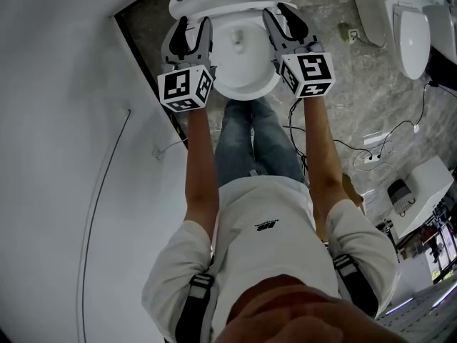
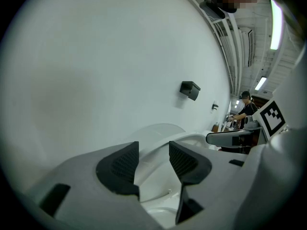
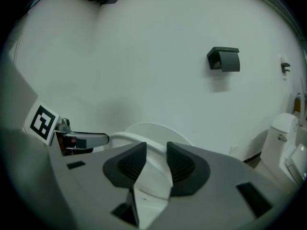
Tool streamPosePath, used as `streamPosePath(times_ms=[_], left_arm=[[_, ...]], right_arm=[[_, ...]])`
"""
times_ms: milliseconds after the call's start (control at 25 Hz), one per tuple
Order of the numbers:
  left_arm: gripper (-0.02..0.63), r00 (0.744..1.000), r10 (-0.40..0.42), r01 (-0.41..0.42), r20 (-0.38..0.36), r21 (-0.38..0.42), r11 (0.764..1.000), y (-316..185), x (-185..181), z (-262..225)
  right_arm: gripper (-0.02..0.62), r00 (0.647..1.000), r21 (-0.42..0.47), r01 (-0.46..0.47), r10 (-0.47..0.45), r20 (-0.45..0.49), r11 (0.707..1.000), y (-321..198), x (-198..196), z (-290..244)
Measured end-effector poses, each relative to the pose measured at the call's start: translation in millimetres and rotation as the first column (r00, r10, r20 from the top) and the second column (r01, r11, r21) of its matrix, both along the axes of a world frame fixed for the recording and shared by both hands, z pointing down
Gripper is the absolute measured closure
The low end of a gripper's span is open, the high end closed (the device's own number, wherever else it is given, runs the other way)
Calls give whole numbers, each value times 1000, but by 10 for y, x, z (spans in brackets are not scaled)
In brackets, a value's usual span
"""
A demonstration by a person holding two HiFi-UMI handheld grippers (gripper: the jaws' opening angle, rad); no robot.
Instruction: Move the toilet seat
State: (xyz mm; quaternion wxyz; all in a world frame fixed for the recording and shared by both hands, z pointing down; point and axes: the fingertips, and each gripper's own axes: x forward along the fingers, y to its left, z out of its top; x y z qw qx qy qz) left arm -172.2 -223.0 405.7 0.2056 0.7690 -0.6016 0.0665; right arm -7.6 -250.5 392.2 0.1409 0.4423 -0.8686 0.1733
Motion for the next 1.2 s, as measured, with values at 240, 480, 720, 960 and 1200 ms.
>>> streamPosePath(times_ms=[240, 480, 720, 960, 1200], left_arm=[[390, 1000, -1, 1, 5, 9, 1000, -83, -23, 13], [390, 1000, 0, 0, 12, 11, 1000, -159, -44, 13], [390, 1000, -6, 6, 12, 11, 1000, -237, -67, 15], [390, 1000, -12, 11, 15, 15, 1000, -290, -103, 30], [390, 1000, -10, 10, 16, 17, 1000, -359, -78, 21]], right_arm=[[449, 1000, 5, -3, 3, -5, 1000, -93, -18, 17], [451, 1000, 10, -2, 2, -12, 1000, -179, -45, 16], [451, 1000, 15, 3, -2, -25, 1000, -269, -60, 22], [451, 999, 25, 6, -5, -36, 1000, -353, -105, 33], [451, 999, 25, 5, -4, -40, 1000, -450, -117, 41]])
